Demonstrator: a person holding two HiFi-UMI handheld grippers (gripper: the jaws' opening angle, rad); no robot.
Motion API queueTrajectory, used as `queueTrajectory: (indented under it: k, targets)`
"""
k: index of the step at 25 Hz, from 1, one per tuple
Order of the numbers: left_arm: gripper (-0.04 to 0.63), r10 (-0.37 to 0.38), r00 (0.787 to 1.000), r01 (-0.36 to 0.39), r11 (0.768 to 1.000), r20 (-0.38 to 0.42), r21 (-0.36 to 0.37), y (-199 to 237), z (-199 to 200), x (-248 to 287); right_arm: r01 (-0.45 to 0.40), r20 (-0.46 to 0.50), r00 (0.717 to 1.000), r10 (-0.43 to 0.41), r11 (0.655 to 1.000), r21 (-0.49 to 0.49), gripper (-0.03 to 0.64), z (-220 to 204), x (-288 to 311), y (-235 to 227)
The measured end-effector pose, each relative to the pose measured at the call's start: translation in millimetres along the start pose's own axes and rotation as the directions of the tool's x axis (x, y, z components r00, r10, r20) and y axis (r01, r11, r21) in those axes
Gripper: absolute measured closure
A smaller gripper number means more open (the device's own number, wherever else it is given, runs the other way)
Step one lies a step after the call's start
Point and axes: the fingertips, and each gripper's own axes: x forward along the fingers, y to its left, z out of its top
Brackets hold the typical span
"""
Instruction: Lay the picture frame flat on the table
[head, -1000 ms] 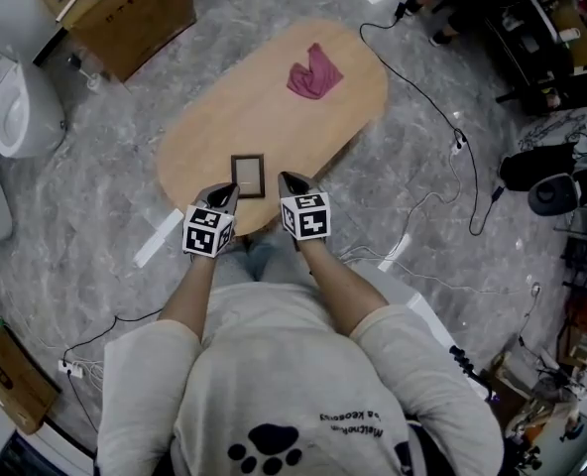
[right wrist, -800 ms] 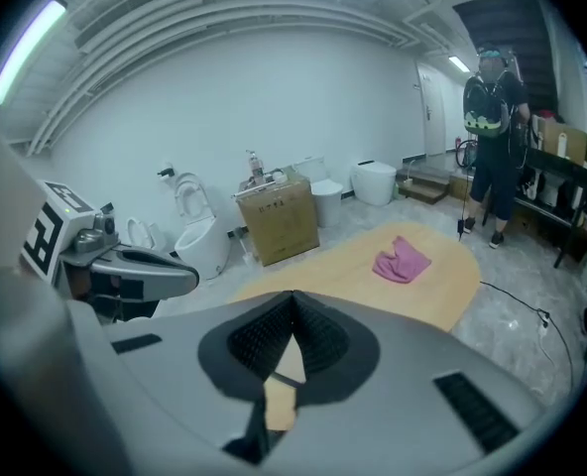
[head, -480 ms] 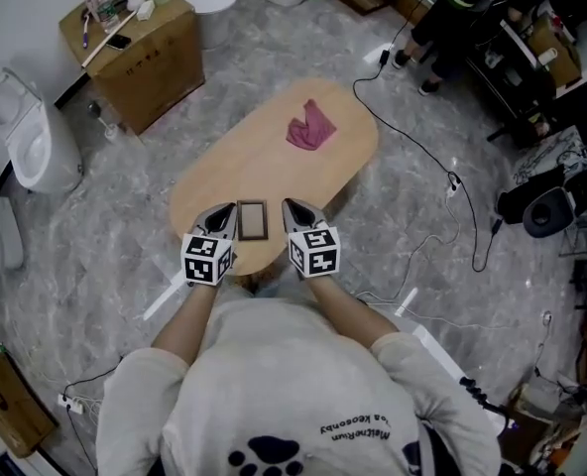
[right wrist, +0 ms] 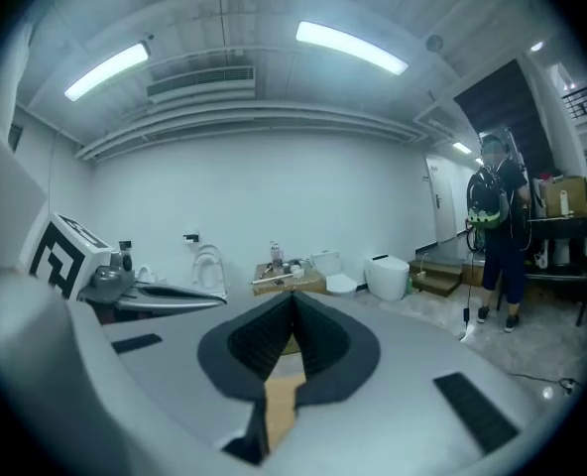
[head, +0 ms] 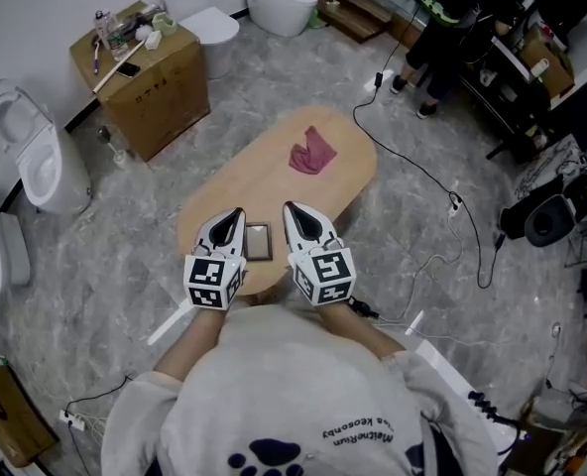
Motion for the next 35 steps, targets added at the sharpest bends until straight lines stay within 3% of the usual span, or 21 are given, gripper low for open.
queueTrajectory:
  k: [8,13,18,35]
  targets:
    - [0.586,0.052,0.995,-0.057,0.996,0.085,0.062,-14.7,47.9,-24.2,0.029,0.083,0.996,-0.027,0.999,-0.030,0.604,37.6,-25.4,3.5]
    - [0.586,0.064,0.991,-0.071,0.996,0.113,0.056,-18.2,64.8,-34.3,0.030,0.099,0.995,-0.027,0.999,-0.034,0.604,49.8,-31.6,8.1]
    - [0.586,0.066,0.990,-0.076,0.994,0.127,0.082,-23.7,66.3,-38.4,0.030,0.103,0.994,-0.023,0.998,-0.063,0.606,51.7,-33.4,12.7]
    - [0.586,0.090,0.987,-0.100,0.992,0.135,0.071,-30.2,67.0,-29.1,-0.027,0.069,0.997,0.031,0.998,-0.062,0.606,40.7,-28.5,4.7]
